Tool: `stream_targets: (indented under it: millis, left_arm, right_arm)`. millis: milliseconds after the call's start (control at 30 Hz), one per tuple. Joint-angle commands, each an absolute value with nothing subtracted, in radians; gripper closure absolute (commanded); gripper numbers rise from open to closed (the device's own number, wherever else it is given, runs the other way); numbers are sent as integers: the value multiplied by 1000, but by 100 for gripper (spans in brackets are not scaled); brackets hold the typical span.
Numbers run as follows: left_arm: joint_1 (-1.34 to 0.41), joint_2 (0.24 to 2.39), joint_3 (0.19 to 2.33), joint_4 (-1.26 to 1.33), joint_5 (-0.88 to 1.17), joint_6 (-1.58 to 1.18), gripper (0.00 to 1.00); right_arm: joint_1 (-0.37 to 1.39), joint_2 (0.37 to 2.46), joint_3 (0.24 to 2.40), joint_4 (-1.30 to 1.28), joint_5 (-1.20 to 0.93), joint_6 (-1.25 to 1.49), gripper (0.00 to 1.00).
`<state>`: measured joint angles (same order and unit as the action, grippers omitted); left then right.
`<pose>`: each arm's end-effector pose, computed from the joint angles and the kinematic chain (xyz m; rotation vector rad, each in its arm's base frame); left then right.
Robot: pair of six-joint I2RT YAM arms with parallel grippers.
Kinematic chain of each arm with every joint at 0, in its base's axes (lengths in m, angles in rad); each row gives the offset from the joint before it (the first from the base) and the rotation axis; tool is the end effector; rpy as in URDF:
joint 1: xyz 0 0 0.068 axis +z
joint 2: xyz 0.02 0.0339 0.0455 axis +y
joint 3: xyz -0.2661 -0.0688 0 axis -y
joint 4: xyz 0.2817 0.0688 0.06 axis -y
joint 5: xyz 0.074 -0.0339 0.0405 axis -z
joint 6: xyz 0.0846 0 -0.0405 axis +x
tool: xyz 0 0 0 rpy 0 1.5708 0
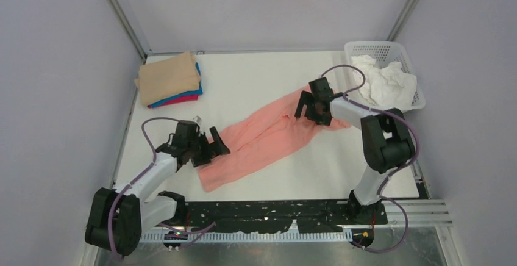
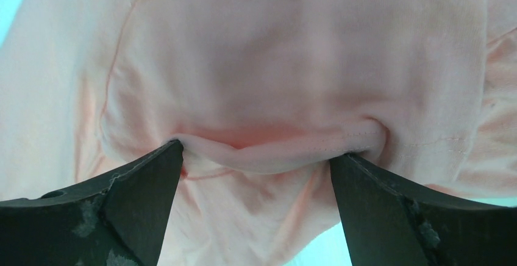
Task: Fold and stack the t-shirts
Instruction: Rotate the tshirt 90 degrees
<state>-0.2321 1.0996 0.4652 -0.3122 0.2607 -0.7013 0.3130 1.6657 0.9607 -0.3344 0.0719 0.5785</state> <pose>0.2409 -0.0793 0.1056 -0.5003 2.5691 -0.6858 0.3624 0.1109 0.1050 0.3726 2.5966 0.2226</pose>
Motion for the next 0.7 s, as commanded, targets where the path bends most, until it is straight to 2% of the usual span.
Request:
stream_targets:
  millis: [0, 133, 267, 367, 467, 667]
  left_arm:
    - [-351, 1068, 387, -429, 280, -825, 0]
    - [-496, 1021, 326, -342, 236, -987, 0]
    - [-669, 1002, 310, -272, 105, -1128, 0]
    - [-769, 1047, 315, -198, 71, -1187, 0]
    - [-865, 1136, 356, -138, 45, -1213, 0]
    - [-1012, 1365, 537, -103, 54, -1198, 1]
  right_arm:
    - [312, 1872, 1238, -340, 8, 417, 5]
    - [313, 2031, 1419, -302, -109, 381, 5]
    - [325, 2193, 1644, -279, -234, 373, 5]
    - [341, 2377, 1940, -323, -358, 409, 5]
    - [360, 2526, 2165, -332, -395, 470, 5]
    - [417, 2588, 2286, -290, -392, 468, 5]
